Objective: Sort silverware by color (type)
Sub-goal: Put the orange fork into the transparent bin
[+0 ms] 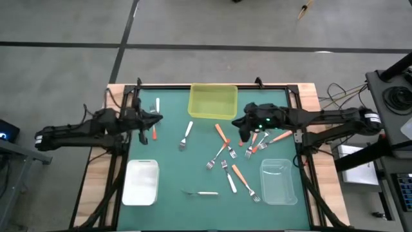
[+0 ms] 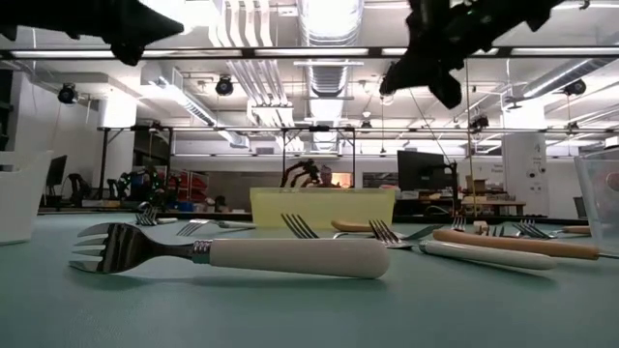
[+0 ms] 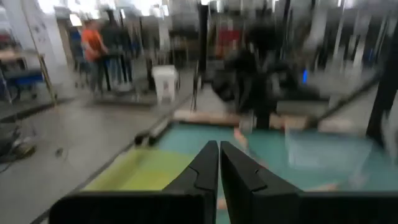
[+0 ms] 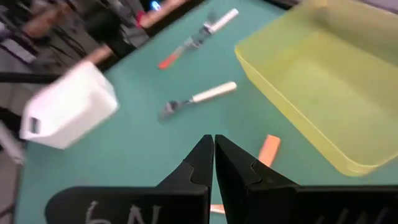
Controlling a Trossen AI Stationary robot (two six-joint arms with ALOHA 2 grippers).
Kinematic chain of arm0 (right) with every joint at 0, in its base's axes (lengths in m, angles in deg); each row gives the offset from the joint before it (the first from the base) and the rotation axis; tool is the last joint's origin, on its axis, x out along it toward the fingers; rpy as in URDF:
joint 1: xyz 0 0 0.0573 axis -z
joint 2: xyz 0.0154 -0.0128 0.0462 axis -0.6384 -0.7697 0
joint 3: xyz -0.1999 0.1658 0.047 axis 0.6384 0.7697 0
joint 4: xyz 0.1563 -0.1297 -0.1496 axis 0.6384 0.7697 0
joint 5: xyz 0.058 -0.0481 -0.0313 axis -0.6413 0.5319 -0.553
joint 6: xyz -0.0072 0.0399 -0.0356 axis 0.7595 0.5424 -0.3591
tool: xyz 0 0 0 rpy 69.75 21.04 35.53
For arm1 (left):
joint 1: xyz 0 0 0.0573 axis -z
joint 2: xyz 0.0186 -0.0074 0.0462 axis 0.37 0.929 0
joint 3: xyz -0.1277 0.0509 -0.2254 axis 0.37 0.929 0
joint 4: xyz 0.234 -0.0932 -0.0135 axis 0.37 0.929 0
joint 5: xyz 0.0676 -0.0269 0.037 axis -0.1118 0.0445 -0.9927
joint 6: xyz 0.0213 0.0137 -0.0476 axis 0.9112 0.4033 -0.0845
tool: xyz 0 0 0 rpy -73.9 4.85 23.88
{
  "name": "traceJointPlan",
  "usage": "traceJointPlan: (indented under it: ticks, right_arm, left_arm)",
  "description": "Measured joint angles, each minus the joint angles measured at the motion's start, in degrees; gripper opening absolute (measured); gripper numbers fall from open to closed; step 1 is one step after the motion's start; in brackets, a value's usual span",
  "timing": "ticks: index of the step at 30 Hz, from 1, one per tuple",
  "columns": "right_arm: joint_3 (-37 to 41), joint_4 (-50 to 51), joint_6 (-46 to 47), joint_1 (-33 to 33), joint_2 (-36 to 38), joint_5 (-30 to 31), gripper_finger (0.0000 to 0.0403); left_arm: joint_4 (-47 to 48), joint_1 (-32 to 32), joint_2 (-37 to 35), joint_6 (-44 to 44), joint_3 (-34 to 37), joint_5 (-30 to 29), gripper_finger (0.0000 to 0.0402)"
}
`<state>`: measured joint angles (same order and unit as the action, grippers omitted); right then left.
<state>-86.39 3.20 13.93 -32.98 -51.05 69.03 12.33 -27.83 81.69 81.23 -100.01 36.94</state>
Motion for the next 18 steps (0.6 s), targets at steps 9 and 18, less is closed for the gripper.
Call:
traceJointPlan:
  ticks: [9, 18]
  right_arm:
    - [-10.29, 12.71, 0.45, 0.6, -10.29, -0.11, 0.0009]
    - [-22.04, 28.98, 4.4, 0.57, -20.86, -0.48, 0.0009]
  left_arm:
    - [5.05, 0.07, 3.92, 2.9, -0.1, 0.0, 0.0]
    - [4.74, 0.0, 4.43, 11.76, 0.17, -0.07, 0.0]
